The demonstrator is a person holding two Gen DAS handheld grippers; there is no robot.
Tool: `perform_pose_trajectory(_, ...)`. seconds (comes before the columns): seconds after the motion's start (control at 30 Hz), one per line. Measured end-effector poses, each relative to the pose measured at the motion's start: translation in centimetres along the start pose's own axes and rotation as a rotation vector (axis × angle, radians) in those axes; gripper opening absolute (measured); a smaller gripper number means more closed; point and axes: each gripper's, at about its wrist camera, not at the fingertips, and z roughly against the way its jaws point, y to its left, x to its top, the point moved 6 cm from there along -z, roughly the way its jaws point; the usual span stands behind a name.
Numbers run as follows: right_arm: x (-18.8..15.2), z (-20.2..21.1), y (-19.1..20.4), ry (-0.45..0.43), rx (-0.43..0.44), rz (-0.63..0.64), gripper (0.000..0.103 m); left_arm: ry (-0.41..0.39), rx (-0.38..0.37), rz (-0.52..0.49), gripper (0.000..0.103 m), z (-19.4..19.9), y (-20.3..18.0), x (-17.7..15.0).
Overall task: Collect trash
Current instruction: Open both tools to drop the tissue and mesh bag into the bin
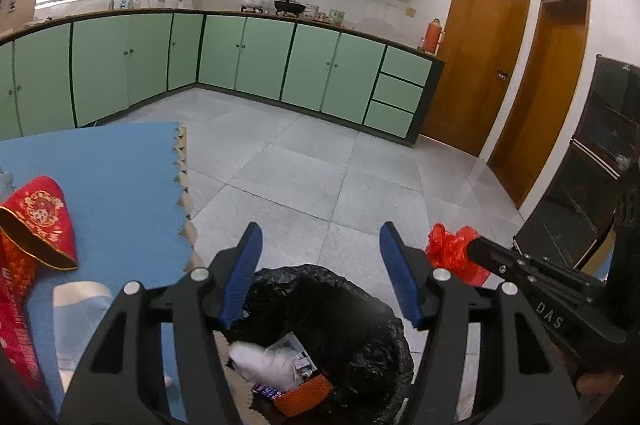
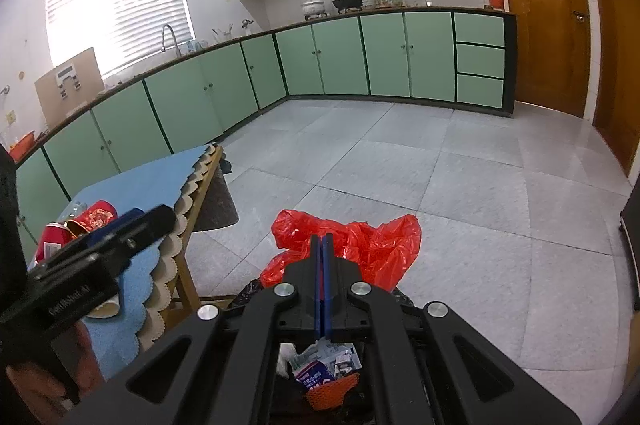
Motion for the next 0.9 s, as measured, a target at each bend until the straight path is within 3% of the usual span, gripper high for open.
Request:
perform_pose_trajectory(0.47, -2.0, -3.8, 1.1, 0.088, 0.026, 0.016, 0.004, -0.029, 0.084, 0.005, 0.061, 3.4, 3.4, 1.3)
perform_pose_trajectory(0.57, -2.4, -4.2, 1.2, 0.092, 0.014, 0.015, 0.016, -0.035, 0.102, 0.009, 0.061, 3.9, 3.9, 1.5)
perform_pose_trajectory(0.63, -2.2, -4.1, 1.3, 0.083, 0.007, 0.012, 0.030, -0.037, 0.113, 0.009, 0.061, 4.3, 4.2, 1.6)
perform_pose_trajectory(0.9, -0.1, -1.2, 2.8, 0.007, 0.015, 0.029, 0.046, -0.049, 0.152, 0.007, 0.064, 5.6, 5.2, 1.6)
